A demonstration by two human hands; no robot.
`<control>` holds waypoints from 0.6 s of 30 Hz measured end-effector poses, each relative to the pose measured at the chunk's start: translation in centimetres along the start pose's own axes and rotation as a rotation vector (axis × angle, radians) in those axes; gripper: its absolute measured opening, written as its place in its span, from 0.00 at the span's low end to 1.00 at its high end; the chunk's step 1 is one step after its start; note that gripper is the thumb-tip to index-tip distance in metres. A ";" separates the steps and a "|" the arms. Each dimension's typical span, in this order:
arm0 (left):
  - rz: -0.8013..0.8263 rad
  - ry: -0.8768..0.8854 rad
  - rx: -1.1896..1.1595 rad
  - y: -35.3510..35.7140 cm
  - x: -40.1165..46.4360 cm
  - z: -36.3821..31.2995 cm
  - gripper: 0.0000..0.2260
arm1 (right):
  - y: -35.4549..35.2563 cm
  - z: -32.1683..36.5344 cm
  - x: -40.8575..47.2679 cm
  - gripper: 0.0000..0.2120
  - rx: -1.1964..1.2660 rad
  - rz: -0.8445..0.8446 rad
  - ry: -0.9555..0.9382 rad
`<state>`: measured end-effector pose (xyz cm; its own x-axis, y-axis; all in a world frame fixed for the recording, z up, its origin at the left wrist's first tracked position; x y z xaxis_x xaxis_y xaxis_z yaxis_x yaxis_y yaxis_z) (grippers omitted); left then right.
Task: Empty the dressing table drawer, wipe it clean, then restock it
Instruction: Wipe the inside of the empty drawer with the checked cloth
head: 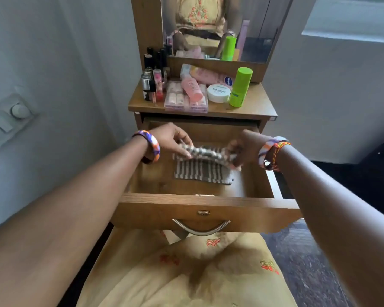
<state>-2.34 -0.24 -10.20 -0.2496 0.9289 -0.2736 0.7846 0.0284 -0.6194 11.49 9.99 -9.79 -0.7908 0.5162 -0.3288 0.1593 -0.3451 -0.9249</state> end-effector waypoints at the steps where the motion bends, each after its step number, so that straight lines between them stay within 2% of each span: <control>1: 0.104 -0.048 0.019 0.7 -0.4 0.3 0.12 | 1.7 -0.9 0.5 0.07 -0.015 0.109 0.038; 2: 0.120 -0.067 0.044 0.6 -0.6 0.5 0.12 | 2.4 -1.4 0.9 0.07 -0.007 0.146 0.069; 3: 0.035 -0.052 0.077 -0.2 -0.5 0.6 0.11 | 3.2 -2.7 2.2 0.10 0.064 0.142 0.150; 5: -0.334 -0.008 0.117 -3.1 -0.8 0.7 0.09 | 4.6 -5.1 4.3 0.21 0.318 0.092 0.258; 6: -0.532 -0.028 0.095 -4.3 -1.5 1.2 0.07 | 5.0 -4.4 4.6 0.21 0.389 0.076 0.295; 7: -0.694 -0.068 0.054 -5.1 -2.4 2.1 0.04 | 5.4 -2.4 4.2 0.18 0.500 0.088 0.309; 8: -0.812 -0.112 0.016 -5.4 -3.0 3.1 0.03 | 6.4 -0.5 4.3 0.13 0.470 0.122 0.292; 9: -0.888 -0.158 -0.001 -5.4 -3.5 4.2 0.02 | 6.9 1.1 4.7 0.12 0.366 0.100 0.289; 10: -0.932 -0.213 0.004 -5.3 -3.9 5.2 0.04 | 6.9 3.3 5.2 0.12 0.147 0.041 0.280; 12: -0.926 -0.371 0.041 -5.0 -4.1 6.9 0.14 | 6.7 6.9 6.3 0.19 -0.165 -0.066 0.232; 15: -0.785 -0.549 0.012 -4.1 -3.7 8.6 0.24 | 8.2 10.2 7.7 0.29 -0.237 0.012 0.049; 17: -0.696 -0.586 -0.010 -3.4 -3.1 9.3 0.23 | 8.0 11.0 7.8 0.30 -0.244 0.011 -0.050; 18: -0.669 -0.588 -0.006 -3.2 -3.0 9.4 0.21 | 7.6 10.2 7.6 0.31 -0.217 0.013 -0.016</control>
<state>-9.41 -6.57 -14.29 -0.9062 0.3775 -0.1903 0.3726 0.5006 -0.7814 0.65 3.25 -17.41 -0.7967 0.4999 -0.3397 0.2917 -0.1743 -0.9405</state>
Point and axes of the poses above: each hand's wrist, its own x-axis towards the middle knuckle, its own y-axis out of the palm, z = x × y, the point moved 8 cm from there along x, towards the middle knuckle, and after that the axes turned 9 degrees about -x, right-handed, at the moved point
